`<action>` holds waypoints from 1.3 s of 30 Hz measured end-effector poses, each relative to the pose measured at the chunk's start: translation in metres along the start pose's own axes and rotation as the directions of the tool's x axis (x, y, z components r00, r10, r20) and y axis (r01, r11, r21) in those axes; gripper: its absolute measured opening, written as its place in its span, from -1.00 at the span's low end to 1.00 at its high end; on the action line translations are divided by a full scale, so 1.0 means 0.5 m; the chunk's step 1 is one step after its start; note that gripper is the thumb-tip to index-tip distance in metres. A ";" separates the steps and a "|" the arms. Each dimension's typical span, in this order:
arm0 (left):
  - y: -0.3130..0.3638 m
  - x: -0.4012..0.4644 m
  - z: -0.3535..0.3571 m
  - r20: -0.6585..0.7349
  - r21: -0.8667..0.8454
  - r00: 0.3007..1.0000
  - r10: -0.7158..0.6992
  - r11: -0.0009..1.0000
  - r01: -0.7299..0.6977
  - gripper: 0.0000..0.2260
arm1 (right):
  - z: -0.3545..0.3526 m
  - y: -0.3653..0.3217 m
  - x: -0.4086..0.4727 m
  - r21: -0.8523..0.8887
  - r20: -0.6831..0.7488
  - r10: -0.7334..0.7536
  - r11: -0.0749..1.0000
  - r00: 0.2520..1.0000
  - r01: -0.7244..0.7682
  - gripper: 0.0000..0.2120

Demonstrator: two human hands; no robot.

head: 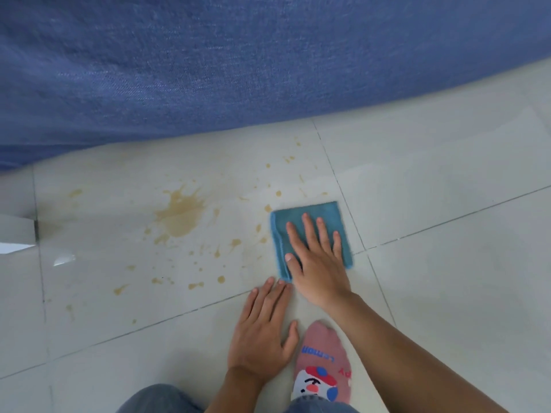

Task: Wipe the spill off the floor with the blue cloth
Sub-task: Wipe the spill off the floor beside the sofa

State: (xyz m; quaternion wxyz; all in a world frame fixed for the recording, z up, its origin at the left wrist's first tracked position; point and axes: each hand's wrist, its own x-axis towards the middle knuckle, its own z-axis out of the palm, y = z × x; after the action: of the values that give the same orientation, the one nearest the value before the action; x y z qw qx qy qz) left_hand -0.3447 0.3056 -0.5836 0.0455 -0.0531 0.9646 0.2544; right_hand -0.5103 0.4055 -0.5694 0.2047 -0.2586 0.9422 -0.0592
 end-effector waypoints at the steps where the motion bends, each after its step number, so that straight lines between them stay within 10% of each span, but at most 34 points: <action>1: 0.000 0.000 0.000 -0.003 0.000 1.000 0.000 1.000 0.000 -0.37 | 0.003 0.012 -0.014 -0.028 0.011 -0.085 0.996 0.996 0.085 -0.41; 7: -0.008 0.003 0.005 -0.025 0.005 1.000 0.019 1.000 -0.018 -0.32 | -0.030 0.038 0.073 -0.007 0.011 0.097 0.995 0.995 -0.097 -0.42; 12: -0.005 0.003 0.007 -0.009 0.028 1.000 0.010 1.000 -0.010 -0.34 | -0.016 0.023 0.015 -0.009 0.019 -0.131 0.991 0.991 0.131 -0.42; 17: -0.001 0.003 0.003 -0.037 0.028 0.999 0.008 1.000 -0.007 -0.38 | -0.048 0.038 0.094 -0.002 0.023 0.061 0.998 0.998 -0.061 -0.42; 22: -0.002 0.002 0.005 -0.055 0.009 0.998 0.012 1.000 -0.011 -0.37 | -0.022 0.050 0.012 -0.052 -0.001 -0.141 0.989 0.990 0.140 -0.41; 27: -0.005 0.001 0.011 -0.037 0.024 0.999 0.006 1.000 -0.005 -0.34 | -0.049 0.056 0.115 -0.001 -0.074 0.126 0.992 0.989 -0.126 -0.38; 31: -0.001 -0.004 0.012 -0.080 0.032 0.997 0.010 0.999 -0.007 -0.35 | -0.022 0.047 0.063 -0.033 -0.075 -0.073 0.997 0.995 0.071 -0.37; 36: -0.001 0.005 0.001 -0.093 0.041 0.995 0.020 0.999 -0.016 -0.36 | -0.061 0.065 0.154 -0.012 -0.121 0.132 0.991 0.984 -0.135 -0.28; 39: 0.003 0.002 0.000 -0.078 0.088 0.997 0.021 0.996 -0.014 -0.37 | -0.054 0.023 0.143 -0.007 -0.094 -0.002 1.000 0.996 0.001 -0.27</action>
State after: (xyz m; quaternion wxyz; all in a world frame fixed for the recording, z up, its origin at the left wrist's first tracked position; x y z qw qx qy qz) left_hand -0.3459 0.3071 -0.5830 0.0074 -0.0527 0.9763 0.2098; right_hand -0.5825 0.3789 -0.5728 0.1592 -0.2571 0.9508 -0.0681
